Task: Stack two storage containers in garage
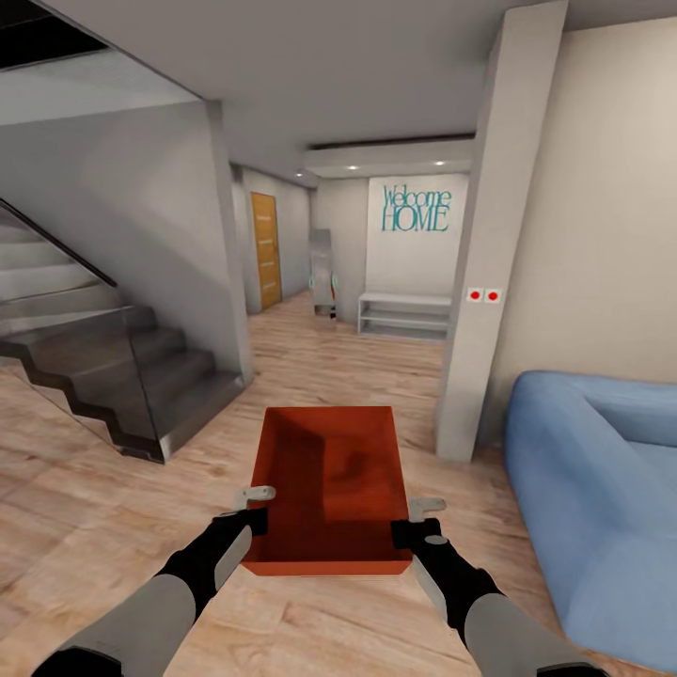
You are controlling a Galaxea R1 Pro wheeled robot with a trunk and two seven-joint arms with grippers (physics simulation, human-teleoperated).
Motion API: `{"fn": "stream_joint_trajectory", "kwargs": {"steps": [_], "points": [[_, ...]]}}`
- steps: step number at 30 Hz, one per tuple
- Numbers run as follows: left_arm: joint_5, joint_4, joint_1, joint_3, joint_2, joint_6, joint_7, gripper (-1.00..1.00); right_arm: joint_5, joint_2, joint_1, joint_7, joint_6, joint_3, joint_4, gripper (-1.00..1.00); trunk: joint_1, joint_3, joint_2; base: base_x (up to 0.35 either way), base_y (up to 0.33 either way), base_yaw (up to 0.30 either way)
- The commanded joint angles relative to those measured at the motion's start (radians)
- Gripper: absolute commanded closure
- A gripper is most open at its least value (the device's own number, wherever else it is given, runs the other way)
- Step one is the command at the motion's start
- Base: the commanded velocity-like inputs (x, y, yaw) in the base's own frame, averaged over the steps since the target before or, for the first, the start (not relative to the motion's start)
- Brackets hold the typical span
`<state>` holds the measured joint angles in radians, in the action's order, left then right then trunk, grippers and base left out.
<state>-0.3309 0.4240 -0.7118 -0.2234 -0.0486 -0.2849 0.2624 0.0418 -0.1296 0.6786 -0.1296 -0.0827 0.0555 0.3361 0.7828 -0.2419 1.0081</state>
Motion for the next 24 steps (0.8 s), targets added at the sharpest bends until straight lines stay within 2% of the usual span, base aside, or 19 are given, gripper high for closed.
{"fn": "stream_joint_trajectory", "kwargs": {"steps": [1, 24], "points": [[0.018, 0.006, -0.002, 0.038, 0.002, -0.007, 0.015, 1.0, -0.01, 0.001, -0.001, -0.008, -0.008, 0.017, 0.0, 1.0, 0.001, -0.001, 0.001, 0.32, 0.0, 0.0], [0.015, 0.006, -0.002, 0.038, 0.013, -0.007, 0.014, 1.0, -0.008, 0.001, -0.001, -0.008, -0.005, 0.017, 0.0, 1.0, 0.001, -0.001, 0.001, 0.32, 0.0, 0.0]]}}
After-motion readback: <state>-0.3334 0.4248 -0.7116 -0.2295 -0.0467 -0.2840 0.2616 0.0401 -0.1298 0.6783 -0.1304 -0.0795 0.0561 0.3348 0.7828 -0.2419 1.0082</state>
